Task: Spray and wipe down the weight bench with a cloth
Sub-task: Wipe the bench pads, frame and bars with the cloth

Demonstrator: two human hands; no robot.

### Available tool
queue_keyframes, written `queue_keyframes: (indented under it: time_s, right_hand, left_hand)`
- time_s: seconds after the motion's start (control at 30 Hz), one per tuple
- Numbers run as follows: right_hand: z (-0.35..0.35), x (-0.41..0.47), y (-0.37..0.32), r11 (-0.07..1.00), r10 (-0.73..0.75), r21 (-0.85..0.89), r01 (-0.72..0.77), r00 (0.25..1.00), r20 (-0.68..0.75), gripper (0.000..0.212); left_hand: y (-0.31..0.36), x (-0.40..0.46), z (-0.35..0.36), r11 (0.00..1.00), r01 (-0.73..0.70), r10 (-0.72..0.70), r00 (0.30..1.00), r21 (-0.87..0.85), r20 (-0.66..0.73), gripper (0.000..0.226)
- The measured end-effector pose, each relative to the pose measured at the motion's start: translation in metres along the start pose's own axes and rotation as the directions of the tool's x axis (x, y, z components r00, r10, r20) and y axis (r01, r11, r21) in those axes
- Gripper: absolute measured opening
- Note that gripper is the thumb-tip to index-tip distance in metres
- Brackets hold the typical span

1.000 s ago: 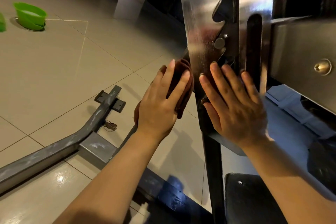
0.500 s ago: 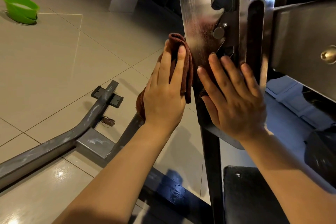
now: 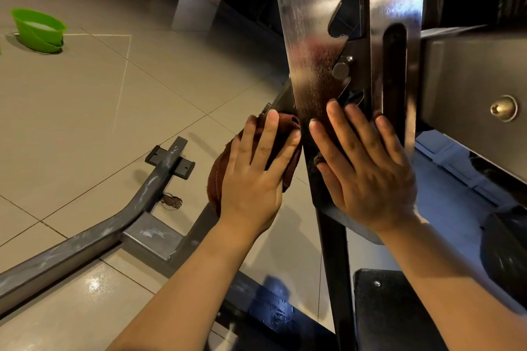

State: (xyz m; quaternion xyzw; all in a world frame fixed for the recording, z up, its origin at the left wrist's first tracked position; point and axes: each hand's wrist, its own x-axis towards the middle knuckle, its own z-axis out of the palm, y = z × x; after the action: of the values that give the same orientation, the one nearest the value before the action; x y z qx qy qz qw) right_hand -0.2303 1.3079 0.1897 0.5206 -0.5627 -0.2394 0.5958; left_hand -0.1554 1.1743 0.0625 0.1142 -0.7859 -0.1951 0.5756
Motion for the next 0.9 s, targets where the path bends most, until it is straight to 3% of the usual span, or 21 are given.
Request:
queue_keyframes:
  time_s: [0.2,0.4,0.5,0.7,0.8,0.87,0.9]
  right_hand:
    - [0.000,0.000,0.000,1.000,0.010,0.012,-0.010,1.000,-0.019,0.051]
    - [0.000,0.001,-0.001,1.000,0.009,0.016,-0.009,1.000,-0.029,0.051]
    - [0.000,0.002,-0.001,1.000,0.013,0.018,-0.013,1.000,-0.015,0.052]
    - [-0.006,0.003,-0.003,0.985,0.062,0.160,-0.064,0.998,0.020,0.051]
    - [-0.028,0.009,-0.021,0.821,0.313,0.467,-0.327,0.943,0.111,0.051]
    - [-0.056,0.020,-0.044,0.593,0.487,0.592,-0.545,0.829,0.276,0.062]
    - [-0.069,0.029,-0.054,0.431,0.522,0.626,-0.650,0.746,0.414,0.068]
  left_hand:
    - [0.001,0.020,-0.006,0.995,0.034,-0.041,0.996,-0.092,-0.080,0.051]
    - [0.013,0.031,-0.015,0.981,0.093,-0.104,0.993,-0.169,-0.057,0.055]
    - [0.015,0.055,-0.026,0.932,0.207,-0.225,0.974,-0.296,-0.027,0.061]
    - [0.013,0.068,-0.046,0.832,0.294,-0.344,0.939,-0.470,-0.023,0.047]
    - [0.009,0.058,-0.070,0.784,0.371,-0.409,0.912,-0.498,0.036,0.042]
    - [0.008,0.050,-0.088,0.795,0.386,-0.400,0.914,-0.468,0.075,0.037]
    - [0.008,0.046,-0.095,0.809,0.382,-0.378,0.920,-0.447,0.104,0.036]
